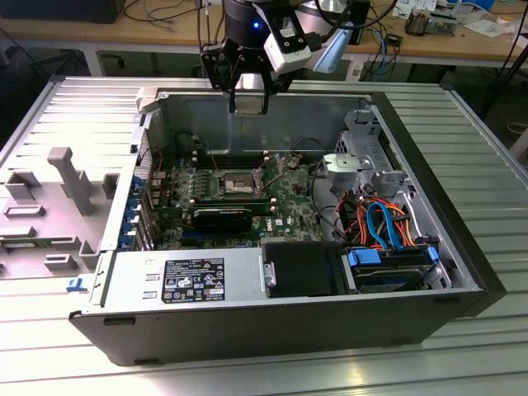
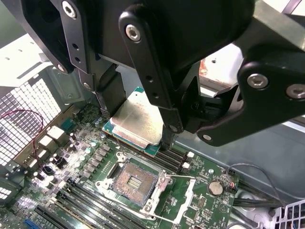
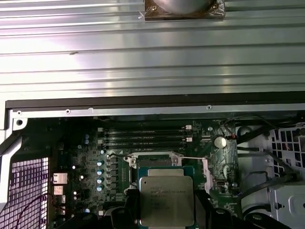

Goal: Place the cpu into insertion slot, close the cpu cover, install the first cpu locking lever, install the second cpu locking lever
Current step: 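Place the cpu into insertion slot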

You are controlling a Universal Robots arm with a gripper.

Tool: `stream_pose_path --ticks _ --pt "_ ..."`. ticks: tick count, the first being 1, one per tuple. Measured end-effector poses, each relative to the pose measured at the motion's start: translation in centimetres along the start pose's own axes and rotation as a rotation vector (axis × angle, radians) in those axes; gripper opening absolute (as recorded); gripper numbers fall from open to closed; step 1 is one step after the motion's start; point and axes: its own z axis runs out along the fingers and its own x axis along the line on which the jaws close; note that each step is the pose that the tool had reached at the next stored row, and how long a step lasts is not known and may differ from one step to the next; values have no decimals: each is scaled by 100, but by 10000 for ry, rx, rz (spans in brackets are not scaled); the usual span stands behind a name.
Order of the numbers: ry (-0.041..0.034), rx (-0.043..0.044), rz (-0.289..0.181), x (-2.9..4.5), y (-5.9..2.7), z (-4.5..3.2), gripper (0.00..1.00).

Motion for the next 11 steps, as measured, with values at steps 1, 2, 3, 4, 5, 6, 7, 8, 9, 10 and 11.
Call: stream_pose_path --ticks 1,2,3,4,5,6,7,8,9,10,11 --pt "0 0 0 1 -1 1 55" --pt "0 1 0 1 -2 2 55" --pt "0 0 0 2 -4 4 55" --pt "-1 -2 0 3 -7 6 55" --pt "-1 -2 2 4 -9 8 55" --pt "-1 -1 2 5 -13 9 55" --pt "0 -1 0 6 -20 14 55" --pt "0 0 0 7 -22 16 55" --pt "0 0 1 7 -25 17 55" --pt "1 3 1 7 -26 18 55" --pt "0 1 0 8 -28 21 55"
